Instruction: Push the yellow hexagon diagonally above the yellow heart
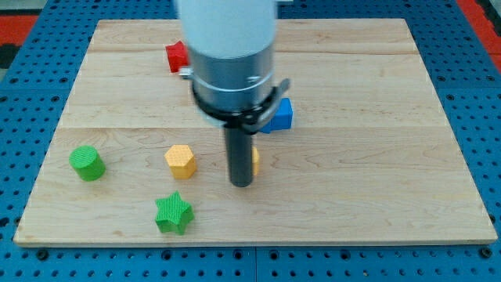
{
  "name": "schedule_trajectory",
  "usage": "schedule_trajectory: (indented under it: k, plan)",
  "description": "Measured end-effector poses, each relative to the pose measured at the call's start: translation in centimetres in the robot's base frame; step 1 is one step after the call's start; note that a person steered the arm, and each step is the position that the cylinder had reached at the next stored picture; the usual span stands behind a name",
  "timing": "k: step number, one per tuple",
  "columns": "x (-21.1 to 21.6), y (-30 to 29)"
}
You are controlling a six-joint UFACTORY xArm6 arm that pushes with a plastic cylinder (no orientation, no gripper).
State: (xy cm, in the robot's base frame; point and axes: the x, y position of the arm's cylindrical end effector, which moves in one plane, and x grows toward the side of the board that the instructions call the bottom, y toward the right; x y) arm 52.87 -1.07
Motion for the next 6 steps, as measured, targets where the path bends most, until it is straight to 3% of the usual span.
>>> schedule_trajectory:
  k: [2,3,6]
  plan:
    - [1.7,-14.7]
    - [0.5,-18.3]
    - [-2.4,-4.8]
